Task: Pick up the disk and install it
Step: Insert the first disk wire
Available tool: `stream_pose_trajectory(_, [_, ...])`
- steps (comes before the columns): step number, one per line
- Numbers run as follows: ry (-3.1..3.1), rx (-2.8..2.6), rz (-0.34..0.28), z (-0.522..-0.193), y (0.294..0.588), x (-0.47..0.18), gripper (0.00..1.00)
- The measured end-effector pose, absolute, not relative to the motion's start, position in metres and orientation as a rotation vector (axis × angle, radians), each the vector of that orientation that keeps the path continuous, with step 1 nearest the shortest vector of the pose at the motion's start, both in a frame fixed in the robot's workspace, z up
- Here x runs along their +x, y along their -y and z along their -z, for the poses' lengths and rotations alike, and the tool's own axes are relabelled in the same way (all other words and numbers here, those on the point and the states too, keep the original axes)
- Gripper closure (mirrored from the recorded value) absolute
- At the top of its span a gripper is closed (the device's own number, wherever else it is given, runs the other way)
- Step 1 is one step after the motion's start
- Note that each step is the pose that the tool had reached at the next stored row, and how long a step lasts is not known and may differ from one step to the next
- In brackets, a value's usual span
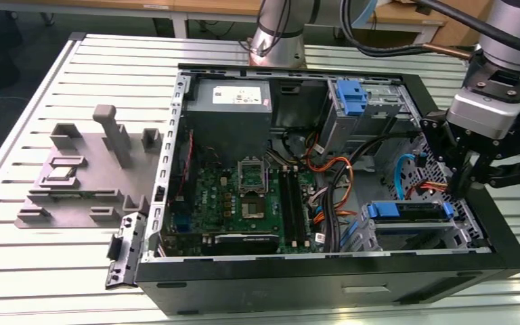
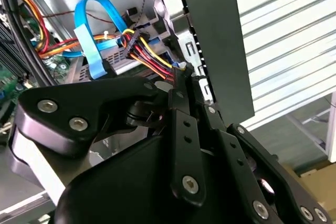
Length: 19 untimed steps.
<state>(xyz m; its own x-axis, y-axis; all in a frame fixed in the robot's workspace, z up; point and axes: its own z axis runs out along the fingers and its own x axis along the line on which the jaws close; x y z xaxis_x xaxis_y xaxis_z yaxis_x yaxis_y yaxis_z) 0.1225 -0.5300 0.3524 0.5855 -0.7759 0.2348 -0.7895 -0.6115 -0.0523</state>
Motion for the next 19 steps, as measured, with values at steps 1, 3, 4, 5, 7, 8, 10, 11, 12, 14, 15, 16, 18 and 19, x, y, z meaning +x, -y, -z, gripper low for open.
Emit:
stream_pose_trajectory(1, [1.371,2.738,-0.361,-0.3523,0.5299,0.1225,0.83])
stream_pose_trajectory(3, [1.407,2.716,-0.358,-0.3524,0.5300,0.1224,0.83])
stream_pose_trajectory(4, [1.425,2.705,-0.357,-0.3523,0.5300,0.1224,0.83])
stream_pose_trajectory(5, [1.443,2.694,-0.356,-0.3523,0.5300,0.1224,0.83])
stream_pose_trajectory(7, [1.478,2.671,-0.354,-0.3524,0.5300,0.1224,0.83])
stream_pose_trajectory(8, [1.496,2.659,-0.353,-0.3524,0.5300,0.1224,0.83])
stream_pose_trajectory(10, [1.533,2.634,-0.350,-0.3524,0.5300,0.1224,0.83])
stream_pose_trajectory(11, [1.551,2.622,-0.349,-0.3524,0.5300,0.1224,0.83])
stream_pose_trajectory(12, [1.569,2.609,-0.348,-0.3524,0.5300,0.1224,0.83])
stream_pose_trajectory(14, [1.604,2.585,-0.346,-0.3523,0.5300,0.1223,0.83])
stream_pose_trajectory(15, [1.618,2.574,-0.345,-0.3523,0.5300,0.1223,0.83])
stream_pose_trajectory(16, [1.633,2.563,-0.344,-0.3522,0.5300,0.1224,0.83])
stream_pose_trajectory(18, [1.670,2.536,-0.341,-0.3521,0.5300,0.1224,0.83])
stream_pose_trajectory(19, [1.688,2.521,-0.340,-0.3521,0.5300,0.1224,0.83])
